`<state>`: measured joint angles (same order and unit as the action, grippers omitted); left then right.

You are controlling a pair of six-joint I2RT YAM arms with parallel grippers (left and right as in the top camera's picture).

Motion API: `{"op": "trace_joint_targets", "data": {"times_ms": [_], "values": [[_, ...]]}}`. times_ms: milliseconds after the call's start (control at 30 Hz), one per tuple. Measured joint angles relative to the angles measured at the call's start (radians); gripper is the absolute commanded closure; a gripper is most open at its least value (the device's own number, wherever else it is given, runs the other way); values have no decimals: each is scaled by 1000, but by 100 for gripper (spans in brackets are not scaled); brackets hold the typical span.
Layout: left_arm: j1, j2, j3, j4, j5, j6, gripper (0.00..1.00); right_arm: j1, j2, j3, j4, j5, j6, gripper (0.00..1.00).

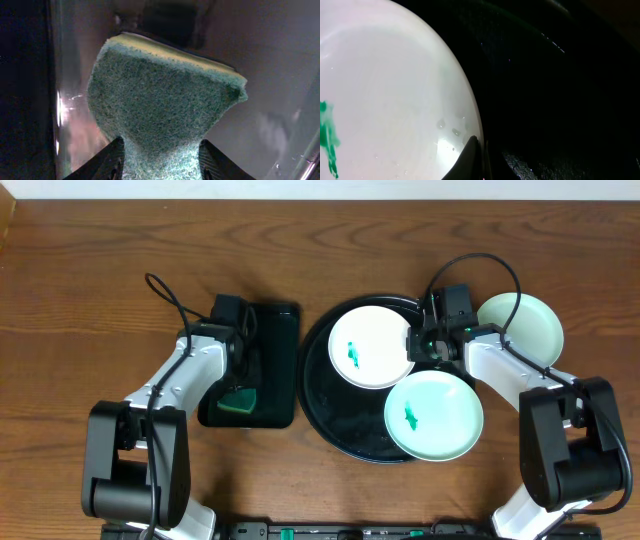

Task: Clean dirty plates on tray and stack at the side
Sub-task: 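Grasp the green sponge with the left gripper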

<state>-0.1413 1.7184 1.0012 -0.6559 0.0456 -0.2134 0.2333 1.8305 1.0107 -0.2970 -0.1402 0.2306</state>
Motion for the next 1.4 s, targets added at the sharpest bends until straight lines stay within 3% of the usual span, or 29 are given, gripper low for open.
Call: {"op": "trace_joint_targets", "data": {"times_ms": [867, 1100, 1400], "values": [[0, -67, 9, -16, 0, 39, 52, 0, 0, 0, 0, 2, 0, 93], [0, -67, 7, -9, 0, 47, 62, 0, 0, 0, 1, 2, 0, 93], [0, -67, 0, -8, 0, 54, 63, 0, 0, 0, 2, 2, 0, 92]]}}
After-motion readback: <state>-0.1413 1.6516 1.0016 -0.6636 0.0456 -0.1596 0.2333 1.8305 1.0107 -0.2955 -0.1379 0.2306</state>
